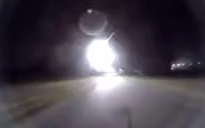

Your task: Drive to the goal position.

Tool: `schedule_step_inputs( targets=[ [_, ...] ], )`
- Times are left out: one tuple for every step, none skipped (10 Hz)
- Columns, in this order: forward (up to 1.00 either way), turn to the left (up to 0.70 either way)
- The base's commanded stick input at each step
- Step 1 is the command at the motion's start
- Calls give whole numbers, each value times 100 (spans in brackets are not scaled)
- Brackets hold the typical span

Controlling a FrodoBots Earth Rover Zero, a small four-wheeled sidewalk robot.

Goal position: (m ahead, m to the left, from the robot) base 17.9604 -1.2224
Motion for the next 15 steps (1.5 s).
schedule_step_inputs(
  targets=[
    [100, 0],
    [100, 0],
    [100, 0],
    [100, 0],
    [100, 0],
    [100, 0],
    [100, 0],
    [100, 0],
    [100, 0],
    [100, 0],
    [100, 0],
    [100, 0],
    [100, 0],
    [100, 0],
    [100, 1]
  ],
)
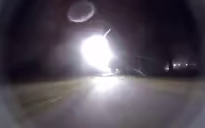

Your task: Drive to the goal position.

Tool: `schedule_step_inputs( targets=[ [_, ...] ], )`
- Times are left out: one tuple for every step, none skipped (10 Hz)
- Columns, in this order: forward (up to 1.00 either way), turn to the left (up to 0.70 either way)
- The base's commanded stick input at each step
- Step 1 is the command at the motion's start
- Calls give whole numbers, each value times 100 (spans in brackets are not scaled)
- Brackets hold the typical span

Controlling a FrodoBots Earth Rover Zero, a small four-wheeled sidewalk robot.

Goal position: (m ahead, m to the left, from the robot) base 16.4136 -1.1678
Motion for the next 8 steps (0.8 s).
schedule_step_inputs(
  targets=[
    [100, 2],
    [100, 3],
    [100, 3],
    [100, 3],
    [100, 3],
    [100, 4],
    [100, 5],
    [100, 5]
  ],
)
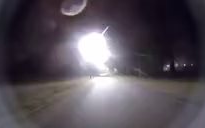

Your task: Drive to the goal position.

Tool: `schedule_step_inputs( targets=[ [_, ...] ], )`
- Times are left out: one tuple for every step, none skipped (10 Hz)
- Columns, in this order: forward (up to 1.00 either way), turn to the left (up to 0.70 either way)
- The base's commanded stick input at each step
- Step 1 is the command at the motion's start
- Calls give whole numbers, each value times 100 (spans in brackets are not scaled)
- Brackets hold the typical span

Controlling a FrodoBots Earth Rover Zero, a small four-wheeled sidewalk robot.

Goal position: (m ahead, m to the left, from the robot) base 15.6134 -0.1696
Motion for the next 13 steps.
schedule_step_inputs(
  targets=[
    [100, 9],
    [100, 9],
    [100, 5],
    [100, 3],
    [100, 4],
    [100, 4],
    [100, 5],
    [100, 6],
    [100, 10],
    [100, 14],
    [100, 8],
    [100, 8],
    [100, 8]
  ],
)
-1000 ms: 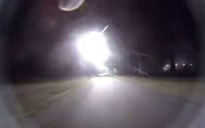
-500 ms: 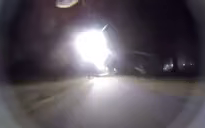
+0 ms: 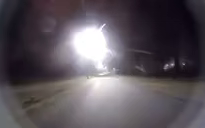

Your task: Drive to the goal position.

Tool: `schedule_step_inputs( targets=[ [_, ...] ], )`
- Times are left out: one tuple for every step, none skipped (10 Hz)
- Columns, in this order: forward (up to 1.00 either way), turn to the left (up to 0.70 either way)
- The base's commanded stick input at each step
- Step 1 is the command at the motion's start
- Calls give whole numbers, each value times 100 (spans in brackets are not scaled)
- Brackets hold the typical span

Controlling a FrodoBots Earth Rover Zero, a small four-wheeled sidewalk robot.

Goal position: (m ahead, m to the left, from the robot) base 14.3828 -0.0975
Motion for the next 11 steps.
schedule_step_inputs(
  targets=[
    [100, 8],
    [100, 8],
    [100, 8],
    [100, 8],
    [100, 8],
    [100, 9],
    [100, 10],
    [100, 12],
    [100, 12],
    [100, 10],
    [100, 6]
  ],
)
